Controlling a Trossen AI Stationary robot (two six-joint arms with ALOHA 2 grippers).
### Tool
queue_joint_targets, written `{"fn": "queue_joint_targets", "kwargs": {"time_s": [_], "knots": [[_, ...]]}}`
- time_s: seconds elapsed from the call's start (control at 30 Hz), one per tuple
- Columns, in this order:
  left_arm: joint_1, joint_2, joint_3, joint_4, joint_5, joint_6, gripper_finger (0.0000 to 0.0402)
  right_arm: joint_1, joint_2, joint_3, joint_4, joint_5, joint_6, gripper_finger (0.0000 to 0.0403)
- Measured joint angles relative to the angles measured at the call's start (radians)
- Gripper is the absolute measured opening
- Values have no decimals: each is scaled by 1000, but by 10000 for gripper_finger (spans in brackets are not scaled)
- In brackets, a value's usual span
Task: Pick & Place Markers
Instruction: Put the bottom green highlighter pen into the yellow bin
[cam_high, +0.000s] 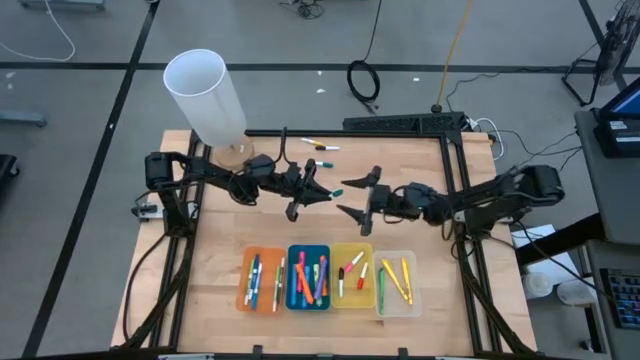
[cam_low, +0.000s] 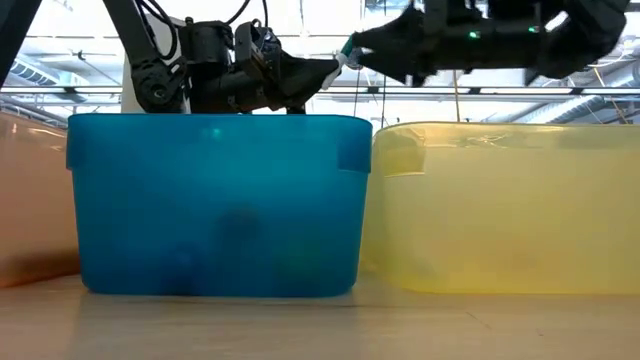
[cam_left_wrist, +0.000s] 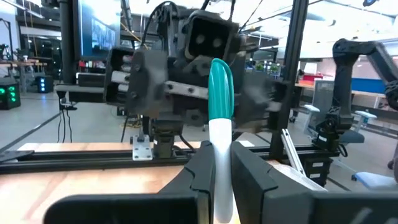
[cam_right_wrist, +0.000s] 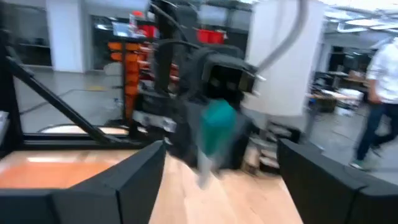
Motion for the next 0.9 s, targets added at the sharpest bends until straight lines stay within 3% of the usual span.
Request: {"fn": "queue_joint_targets", "kwargs": {"time_s": [0.17, 0.3, 0.43, 0.7, 0.9], "knots": [[0, 0, 0, -22, 0, 8, 33, 0, 86, 75, 6, -67, 0, 312], [-4, 0, 0, -23, 0, 12, 33, -2, 132, 102, 11, -65, -2, 292], [-6, 0, 0, -23, 7, 21, 33, -13, 142, 104, 10, -64, -9, 233], [-7, 0, 0, -19, 17, 26, 34, -13, 142, 104, 10, -70, -47, 33], [-22, -1, 0, -38, 18, 21, 42, -5, 140, 104, 13, -67, -52, 32]]}}
